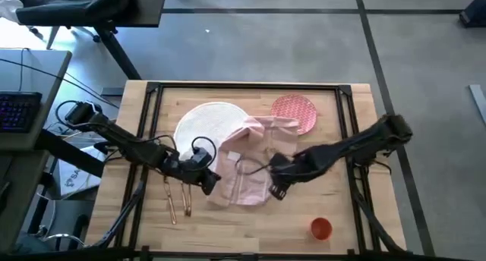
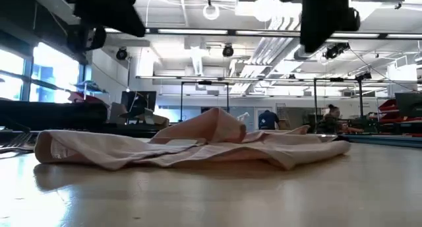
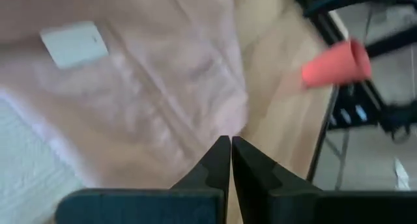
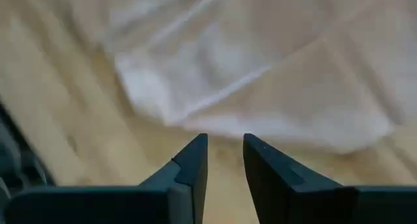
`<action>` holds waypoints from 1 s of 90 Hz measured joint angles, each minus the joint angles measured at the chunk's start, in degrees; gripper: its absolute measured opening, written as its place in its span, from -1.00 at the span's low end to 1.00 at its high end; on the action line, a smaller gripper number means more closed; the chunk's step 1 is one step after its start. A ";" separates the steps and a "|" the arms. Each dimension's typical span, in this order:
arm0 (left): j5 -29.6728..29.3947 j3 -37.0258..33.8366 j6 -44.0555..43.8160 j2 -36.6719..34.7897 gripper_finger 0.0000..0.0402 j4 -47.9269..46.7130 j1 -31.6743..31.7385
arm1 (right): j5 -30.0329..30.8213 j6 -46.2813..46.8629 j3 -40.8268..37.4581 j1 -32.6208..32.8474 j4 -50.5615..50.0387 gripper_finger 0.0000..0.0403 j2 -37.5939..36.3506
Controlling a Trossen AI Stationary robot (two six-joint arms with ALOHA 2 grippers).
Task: Set table place
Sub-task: Fold the pink napkin
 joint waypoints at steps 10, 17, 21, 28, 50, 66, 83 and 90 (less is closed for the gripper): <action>3.22 2.63 4.64 3.11 -1.00 -1.42 4.07 | 3.86 3.33 -2.83 -3.00 0.94 -0.61 -2.74; 5.64 6.30 7.25 3.62 -1.00 -6.09 6.17 | 0.60 3.22 -6.38 -7.39 5.04 -0.61 -3.67; 6.37 8.95 8.93 3.47 -1.00 -10.09 6.97 | -2.40 2.19 -8.72 -10.14 9.39 -0.61 -3.81; 8.31 13.94 13.20 2.53 -1.00 -18.20 7.84 | -6.73 0.89 -12.86 -14.87 18.43 -0.59 -3.73; 8.56 25.47 27.07 -2.76 -1.00 -37.62 8.29 | -17.97 4.62 -24.27 -27.88 39.11 -0.29 -0.55; 4.01 26.17 32.56 -8.21 -1.00 -39.60 8.36 | -18.83 8.04 -27.74 -31.79 53.05 -0.05 2.23; 1.28 26.15 33.74 -12.75 -1.00 -42.19 8.36 | -18.80 13.08 -27.30 -33.17 57.12 -0.02 8.19; 0.00 26.15 33.84 -14.06 -1.00 -43.36 8.36 | -18.74 13.65 -27.13 -33.08 60.24 -0.06 10.22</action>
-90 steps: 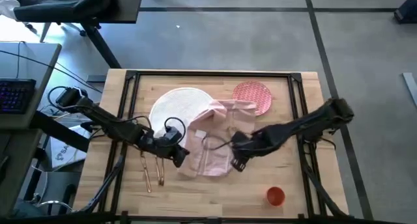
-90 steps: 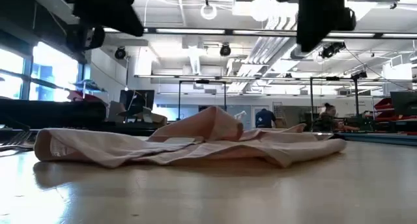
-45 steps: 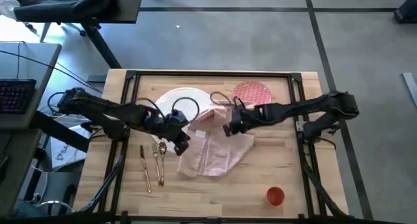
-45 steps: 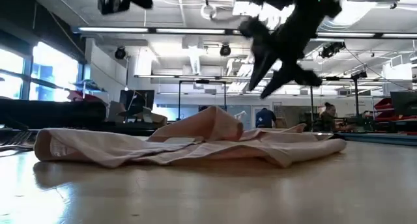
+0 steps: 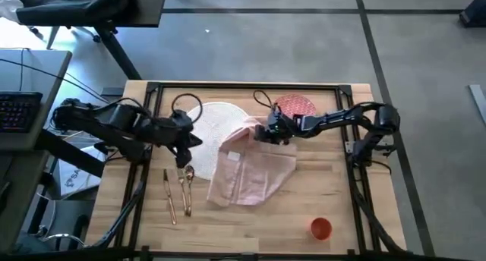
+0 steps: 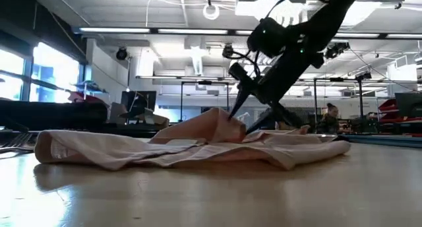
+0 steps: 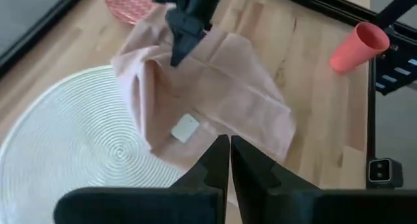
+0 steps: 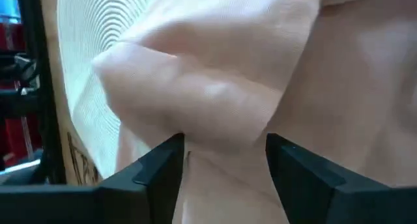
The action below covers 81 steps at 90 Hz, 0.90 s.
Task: Set table place
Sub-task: Fold the pink napkin
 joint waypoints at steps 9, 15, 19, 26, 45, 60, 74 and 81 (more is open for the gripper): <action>-2.93 0.00 -0.37 -1.27 -1.00 -1.84 0.00 | 0.25 -0.87 0.00 0.02 8.44 -0.18 1.34; -4.33 0.00 -0.85 -1.87 -1.00 -2.06 0.00 | 0.61 -2.43 0.12 -0.35 16.13 -0.35 1.24; -5.05 0.00 -0.73 -2.01 -1.00 -2.00 0.00 | 1.21 -2.95 0.23 -0.88 20.72 -0.49 0.95; -6.59 0.00 0.31 -2.27 -1.00 -1.98 0.00 | 3.85 -2.85 1.29 -1.98 24.89 -0.80 0.71; -9.19 0.00 0.90 -2.27 -1.00 -1.93 0.74 | 5.90 -9.50 16.24 -7.29 17.21 -0.96 5.31; -9.22 0.00 0.89 -2.27 -1.00 -1.98 2.60 | 1.57 -14.38 32.66 -10.08 12.96 -0.99 17.77; -8.57 -0.02 -0.12 -2.27 -1.00 -2.02 4.92 | -3.95 -19.89 48.85 -10.97 11.88 -0.95 29.40; -6.87 -0.02 -1.39 -2.27 -1.00 -2.02 5.85 | -7.82 -20.58 57.13 -11.62 8.76 -0.82 33.76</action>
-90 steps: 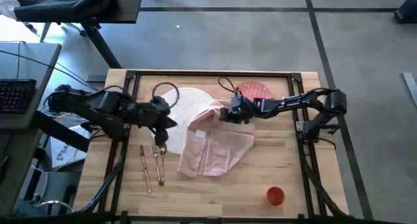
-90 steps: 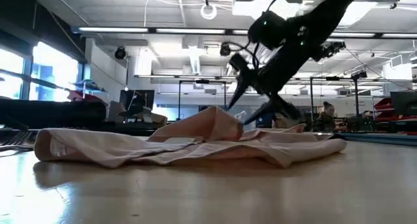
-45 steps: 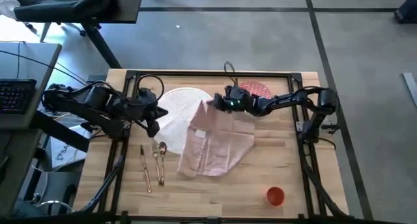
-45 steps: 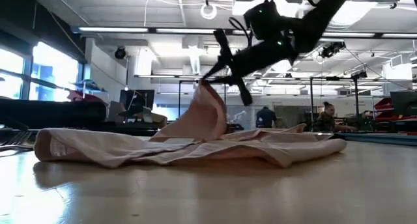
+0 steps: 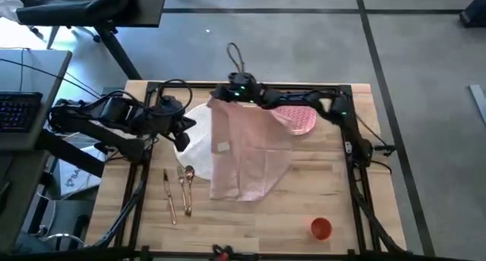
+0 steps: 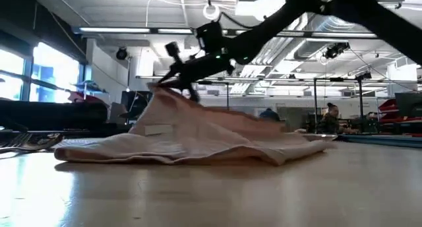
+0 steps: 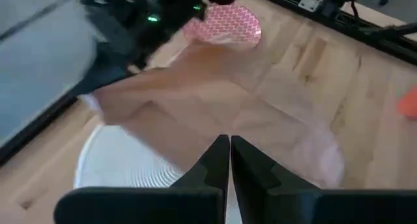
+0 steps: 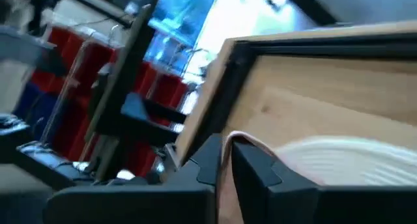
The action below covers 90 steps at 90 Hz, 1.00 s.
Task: Set table place
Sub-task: Fold the pink napkin
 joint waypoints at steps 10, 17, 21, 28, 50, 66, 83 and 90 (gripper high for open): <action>2.63 0.00 -1.22 0.00 -1.00 0.01 0.70 | -7.71 -2.64 10.22 -1.41 -7.65 -0.54 4.20; 4.18 0.00 -1.26 0.00 -1.00 0.00 0.95 | -14.34 -7.17 14.61 -2.27 -12.36 -0.35 5.15; 4.70 0.00 -1.31 0.00 -1.00 -0.02 0.95 | -16.76 -10.00 16.37 -2.51 -15.57 -0.26 4.76; 4.94 0.00 -1.31 0.00 -1.00 0.01 0.95 | -19.62 -16.44 19.11 -2.65 -26.16 -0.16 1.84; 5.29 -1.88 -0.78 0.00 -1.00 0.32 0.95 | -8.13 -41.19 20.96 3.36 -71.61 -0.14 -9.05; 6.96 -4.61 0.54 0.01 -1.00 1.17 0.95 | 3.45 -40.67 20.87 9.72 -83.51 -0.15 -10.83; 11.51 -5.68 1.22 0.04 -1.00 1.18 0.94 | 9.83 -30.57 14.95 11.71 -82.38 -0.15 -10.63; 13.27 -5.66 0.45 -0.18 -1.00 1.19 0.66 | 9.89 -28.23 10.50 10.22 -81.51 -0.15 -10.65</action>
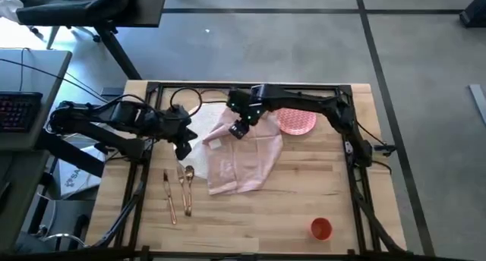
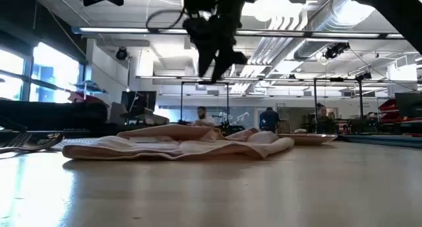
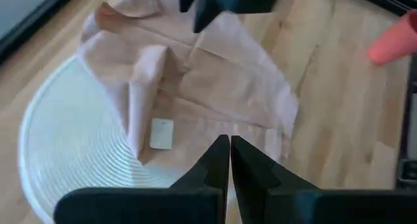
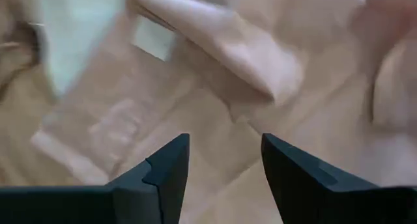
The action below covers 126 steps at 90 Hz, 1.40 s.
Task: Set table place
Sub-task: Fold the pink napkin
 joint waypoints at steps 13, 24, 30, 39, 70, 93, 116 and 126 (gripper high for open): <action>1.42 0.00 -1.31 -0.29 -1.00 -0.05 -1.64 | -5.33 2.58 -11.26 -3.61 12.48 -0.15 0.04; 1.44 0.00 -1.79 -0.42 -1.00 -0.07 -3.30 | -7.23 6.51 -18.20 -5.10 24.07 -0.20 0.04; 1.44 0.00 -2.32 -0.43 -1.00 -0.08 -3.97 | -7.16 7.86 -21.00 -5.40 28.98 -0.25 0.04; 1.39 0.00 -3.05 -0.47 -1.00 -0.10 -4.43 | -7.52 7.79 -23.33 -5.14 32.96 -0.35 0.04; 0.78 0.06 -3.20 -0.98 -1.00 -0.16 -4.26 | -11.33 5.78 -21.88 -4.04 31.87 -0.96 0.20; -1.21 4.13 -2.74 -4.59 -1.00 -0.05 -4.26 | -11.37 13.56 -7.43 -4.33 42.11 -1.00 0.92; -11.09 4.42 -3.39 -7.74 -1.00 -1.10 -4.24 | -10.03 21.37 -4.02 -7.97 67.55 -0.96 13.19; -12.55 4.42 -4.86 -7.79 -1.00 -1.09 -4.24 | -12.70 24.98 -1.83 -8.77 75.37 -0.78 16.13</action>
